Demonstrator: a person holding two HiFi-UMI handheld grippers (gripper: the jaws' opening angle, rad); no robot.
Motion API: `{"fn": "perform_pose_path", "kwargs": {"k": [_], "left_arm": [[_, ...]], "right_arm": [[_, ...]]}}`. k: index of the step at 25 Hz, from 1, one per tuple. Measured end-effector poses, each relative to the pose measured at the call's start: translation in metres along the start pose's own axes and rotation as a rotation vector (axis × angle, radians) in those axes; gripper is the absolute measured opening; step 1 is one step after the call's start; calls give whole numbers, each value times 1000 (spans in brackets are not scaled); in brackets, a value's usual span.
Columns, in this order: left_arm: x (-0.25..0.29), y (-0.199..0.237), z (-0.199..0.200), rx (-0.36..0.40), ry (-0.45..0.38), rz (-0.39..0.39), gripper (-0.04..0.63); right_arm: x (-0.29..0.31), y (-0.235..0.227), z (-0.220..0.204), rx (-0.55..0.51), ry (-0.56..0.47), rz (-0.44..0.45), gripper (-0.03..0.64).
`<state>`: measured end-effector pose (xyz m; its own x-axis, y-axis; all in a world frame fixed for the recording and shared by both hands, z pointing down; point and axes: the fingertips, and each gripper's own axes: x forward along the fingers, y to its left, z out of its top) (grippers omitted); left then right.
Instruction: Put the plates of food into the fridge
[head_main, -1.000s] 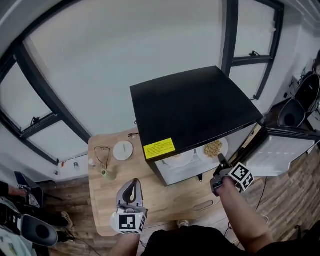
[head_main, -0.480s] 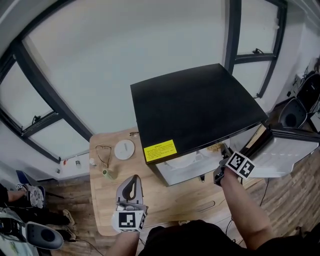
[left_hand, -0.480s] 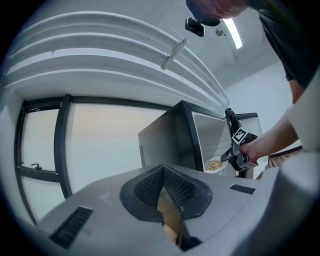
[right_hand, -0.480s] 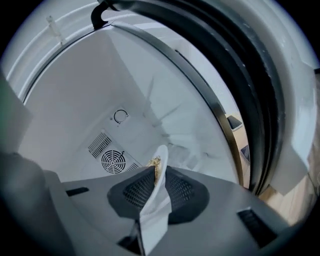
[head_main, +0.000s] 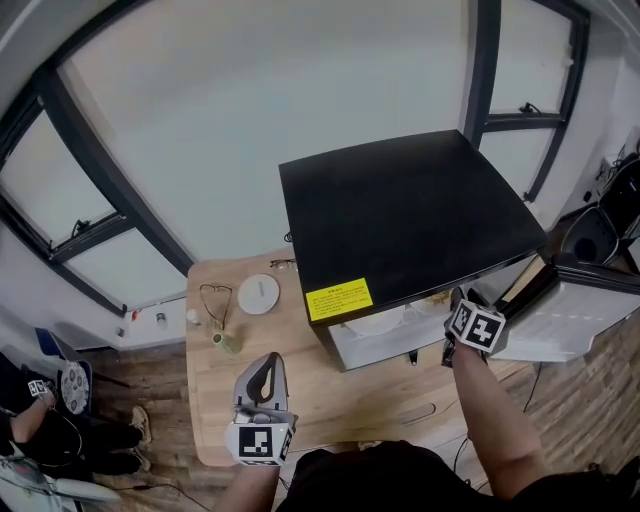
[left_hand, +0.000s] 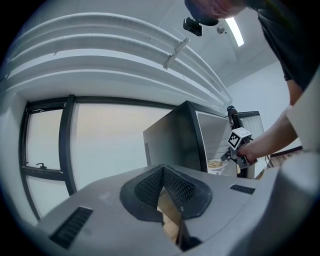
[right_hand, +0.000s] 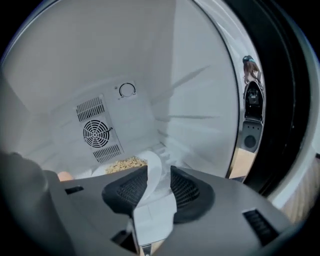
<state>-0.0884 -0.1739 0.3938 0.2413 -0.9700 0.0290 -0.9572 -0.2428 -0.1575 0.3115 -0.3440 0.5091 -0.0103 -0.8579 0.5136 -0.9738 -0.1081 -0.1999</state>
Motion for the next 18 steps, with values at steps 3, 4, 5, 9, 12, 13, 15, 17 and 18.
{"fn": "perform_pose_path", "kwargs": {"k": [3, 4, 5, 9, 12, 13, 15, 17, 18], "left_arm": [[-2, 6, -3, -8, 3, 12, 3], [-2, 7, -3, -11, 0, 13, 3], [-3, 8, -3, -14, -3, 12, 3], [-8, 15, -4, -34, -13, 11, 3], [-16, 20, -6, -40, -13, 2, 3], [-19, 22, -7, -43, -12, 0, 3], [-26, 27, -8, -48, -8, -2, 3], [-34, 33, -10, -52, -3, -3, 3], [-38, 36, -11, -50, 3, -6, 3]], "right_arm": [[-7, 0, 3, 26, -43, 7, 156], [-12, 2, 1, 39, -54, 19, 156], [-17, 6, -2, 46, -60, 36, 156], [-35, 25, -22, 28, -50, 105, 156], [-50, 41, -30, -12, -63, 135, 156], [-54, 47, -31, -31, -71, 144, 156], [-63, 59, -34, -58, -86, 162, 156], [-72, 71, -39, -66, -94, 182, 156], [-76, 77, -43, -66, -95, 191, 156]]}}
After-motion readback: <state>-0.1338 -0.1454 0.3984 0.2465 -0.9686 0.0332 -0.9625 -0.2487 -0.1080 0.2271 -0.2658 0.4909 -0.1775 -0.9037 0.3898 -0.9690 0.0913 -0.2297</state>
